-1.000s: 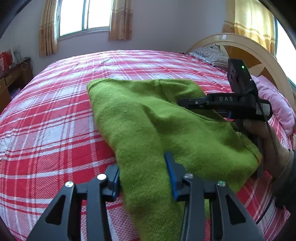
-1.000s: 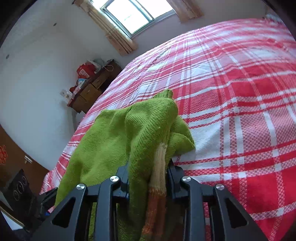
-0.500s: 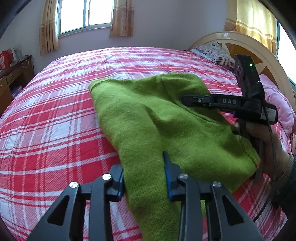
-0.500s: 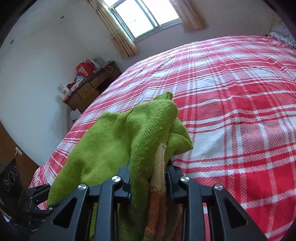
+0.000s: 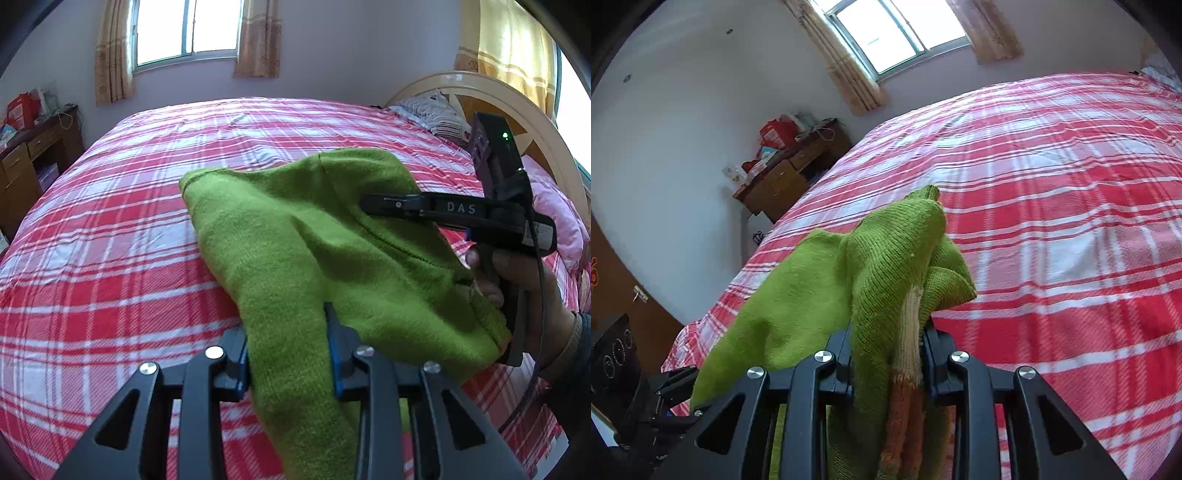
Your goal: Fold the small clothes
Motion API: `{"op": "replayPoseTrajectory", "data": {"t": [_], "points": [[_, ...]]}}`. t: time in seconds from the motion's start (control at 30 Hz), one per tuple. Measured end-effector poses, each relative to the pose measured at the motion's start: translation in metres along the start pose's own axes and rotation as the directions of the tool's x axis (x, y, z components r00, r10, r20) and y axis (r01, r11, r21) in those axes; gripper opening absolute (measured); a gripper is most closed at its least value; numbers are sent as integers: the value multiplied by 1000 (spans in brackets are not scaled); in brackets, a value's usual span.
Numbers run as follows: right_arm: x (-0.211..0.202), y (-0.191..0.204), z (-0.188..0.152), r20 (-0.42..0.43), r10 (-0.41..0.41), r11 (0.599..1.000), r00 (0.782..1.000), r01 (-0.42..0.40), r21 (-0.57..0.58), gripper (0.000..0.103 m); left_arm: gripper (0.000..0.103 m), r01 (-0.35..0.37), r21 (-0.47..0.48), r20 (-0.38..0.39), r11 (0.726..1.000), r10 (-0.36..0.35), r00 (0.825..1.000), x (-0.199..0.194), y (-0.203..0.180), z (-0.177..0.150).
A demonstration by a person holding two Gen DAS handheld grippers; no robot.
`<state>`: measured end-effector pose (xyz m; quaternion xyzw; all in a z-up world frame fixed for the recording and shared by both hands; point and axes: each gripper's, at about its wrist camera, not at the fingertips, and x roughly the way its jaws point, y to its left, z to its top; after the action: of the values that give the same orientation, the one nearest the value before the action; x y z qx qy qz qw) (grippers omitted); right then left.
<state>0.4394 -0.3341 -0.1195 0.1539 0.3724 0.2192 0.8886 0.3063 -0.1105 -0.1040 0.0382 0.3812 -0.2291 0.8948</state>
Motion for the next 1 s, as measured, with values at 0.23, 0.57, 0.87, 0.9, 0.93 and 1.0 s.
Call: {"op": "replayPoseTrajectory", "data": {"t": [0.23, 0.57, 0.87, 0.9, 0.93, 1.0], "points": [[6, 29, -5, -8, 34, 999, 999, -34, -22, 27, 34, -17, -28, 22, 999, 17, 1000, -22, 15, -11], [19, 69, -16, -32, 82, 995, 996, -83, -54, 27, 33, -40, -72, 58, 997, 45, 997, -57, 35, -29], [38, 115, -30, -75, 137, 985, 988, -144, -94, 27, 33, -79, -119, 76, 990, 88, 993, -87, 59, -52], [42, 122, -31, -80, 147, 983, 986, -155, -99, 27, 33, -86, -127, 79, 988, 96, 992, -92, 64, -57], [45, 127, -32, -84, 154, 981, 984, -162, -103, 27, 33, -96, -132, 83, 987, 107, 991, -97, 68, -59], [52, 141, -34, -95, 173, 977, 980, -183, -113, 27, 33, -113, -139, 89, 984, 126, 988, -104, 73, -63]]}}
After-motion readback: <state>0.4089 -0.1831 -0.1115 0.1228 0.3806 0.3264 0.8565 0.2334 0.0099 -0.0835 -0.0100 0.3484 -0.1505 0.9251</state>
